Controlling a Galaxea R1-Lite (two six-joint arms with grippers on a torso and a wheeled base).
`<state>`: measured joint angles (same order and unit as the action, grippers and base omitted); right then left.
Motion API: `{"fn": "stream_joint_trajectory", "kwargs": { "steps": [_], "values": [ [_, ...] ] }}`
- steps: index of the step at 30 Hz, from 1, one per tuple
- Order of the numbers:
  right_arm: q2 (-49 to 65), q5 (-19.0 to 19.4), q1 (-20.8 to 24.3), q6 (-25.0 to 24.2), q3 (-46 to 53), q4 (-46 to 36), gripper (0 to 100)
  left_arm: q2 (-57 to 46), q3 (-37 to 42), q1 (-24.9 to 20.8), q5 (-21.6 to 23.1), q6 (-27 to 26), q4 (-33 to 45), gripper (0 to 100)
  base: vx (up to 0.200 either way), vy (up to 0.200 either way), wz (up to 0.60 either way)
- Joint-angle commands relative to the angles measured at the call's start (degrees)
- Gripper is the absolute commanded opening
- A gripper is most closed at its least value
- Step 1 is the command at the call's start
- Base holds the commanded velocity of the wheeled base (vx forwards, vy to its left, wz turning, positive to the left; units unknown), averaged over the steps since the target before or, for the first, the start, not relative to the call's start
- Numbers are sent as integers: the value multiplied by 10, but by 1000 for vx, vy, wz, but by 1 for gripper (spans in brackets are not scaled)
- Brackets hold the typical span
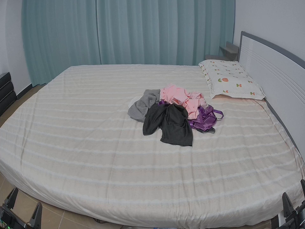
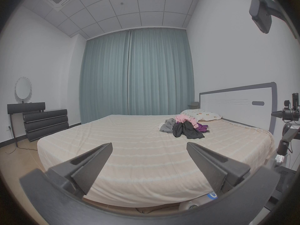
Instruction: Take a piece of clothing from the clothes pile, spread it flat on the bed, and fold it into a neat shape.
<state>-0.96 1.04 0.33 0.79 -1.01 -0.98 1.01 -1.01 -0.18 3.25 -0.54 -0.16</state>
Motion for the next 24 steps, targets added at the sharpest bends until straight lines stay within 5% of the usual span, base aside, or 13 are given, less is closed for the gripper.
{"fn": "stream_joint_trajectory", "kwargs": {
  "steps": [1, 10, 14, 20, 24],
  "values": [
    [10, 1, 0, 0, 6, 1, 100, -5, 10, 0, 0, 0, 0, 100, 0, 0, 0],
    [3, 7, 5, 5, 2, 5, 100, -5, 10, 0, 0, 0, 1, 100, 0, 0, 0],
    [-55, 30, 5, -37, -102, 5, 100, -5, 10, 0, 0, 0, 1, 100, 0, 0, 0],
    [-229, 107, 24, -26, -105, 1, 100, -5, 10, 0, 0, 0, 0, 100, 0, 0, 0],
    [-379, 135, 55, -39, -116, 68, 100, -5, 10, 0, 1, 0, 0, 100, 0, 0, 0]
  ]
}}
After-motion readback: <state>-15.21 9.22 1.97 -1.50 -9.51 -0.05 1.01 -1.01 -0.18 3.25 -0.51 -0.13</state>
